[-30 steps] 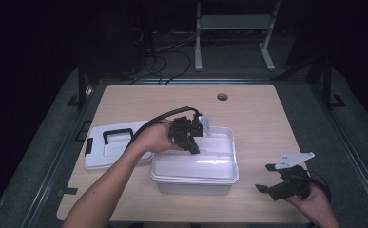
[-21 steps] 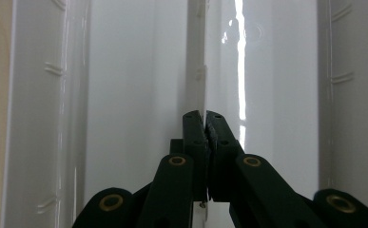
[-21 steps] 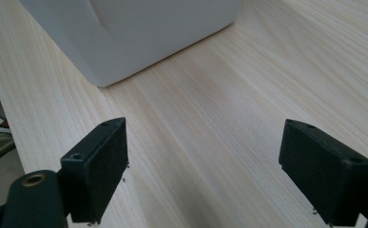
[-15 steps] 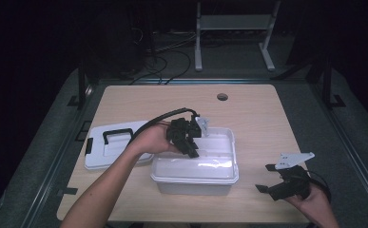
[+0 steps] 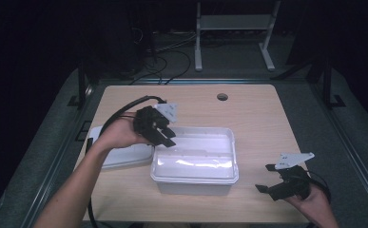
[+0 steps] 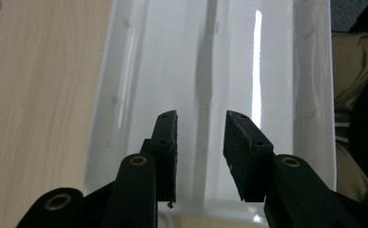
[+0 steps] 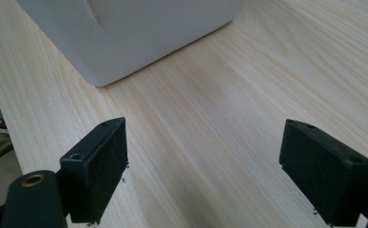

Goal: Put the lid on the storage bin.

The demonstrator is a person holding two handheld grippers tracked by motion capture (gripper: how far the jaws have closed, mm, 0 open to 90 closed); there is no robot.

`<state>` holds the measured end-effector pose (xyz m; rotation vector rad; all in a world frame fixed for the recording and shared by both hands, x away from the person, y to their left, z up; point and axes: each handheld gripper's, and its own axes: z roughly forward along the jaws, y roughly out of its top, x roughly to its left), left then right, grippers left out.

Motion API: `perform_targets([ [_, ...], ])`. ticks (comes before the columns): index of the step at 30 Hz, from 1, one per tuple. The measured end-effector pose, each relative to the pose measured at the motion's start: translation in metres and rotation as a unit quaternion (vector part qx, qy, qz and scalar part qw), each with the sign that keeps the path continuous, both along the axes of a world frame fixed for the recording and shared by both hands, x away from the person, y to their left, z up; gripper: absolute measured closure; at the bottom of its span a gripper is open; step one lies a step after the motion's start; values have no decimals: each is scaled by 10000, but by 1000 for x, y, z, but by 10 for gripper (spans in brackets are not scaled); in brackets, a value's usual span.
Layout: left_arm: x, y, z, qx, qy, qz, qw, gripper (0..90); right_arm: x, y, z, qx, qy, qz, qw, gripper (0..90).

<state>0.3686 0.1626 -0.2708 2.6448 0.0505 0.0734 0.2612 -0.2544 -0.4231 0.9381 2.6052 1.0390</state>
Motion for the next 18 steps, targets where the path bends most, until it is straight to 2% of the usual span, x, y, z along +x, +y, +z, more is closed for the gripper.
perform_targets([
  [2,3,16,2,-98,-33,127,9999,655,0,-1,0,-2,3,-17,10000,159],
  [6,8,47,1,-157,-96,424,9989,637,0,-1,-1,-19,27,-21,10000,159],
  [9,14,66,-3,-78,-82,589,9982,617,0,0,-2,-37,33,-18,10000,159],
  [10,16,72,-5,-109,-77,593,9982,617,1,0,-2,-40,38,-11,10000,159],
  [12,20,83,-11,-161,-42,647,9978,635,1,1,-2,-55,40,5,10000,159],
  [14,25,93,-17,-113,41,725,9973,640,2,1,-3,-71,64,7,10000,159],
  [18,37,113,-33,-126,191,965,9951,635,3,0,-4,-64,92,2,9999,159],
])
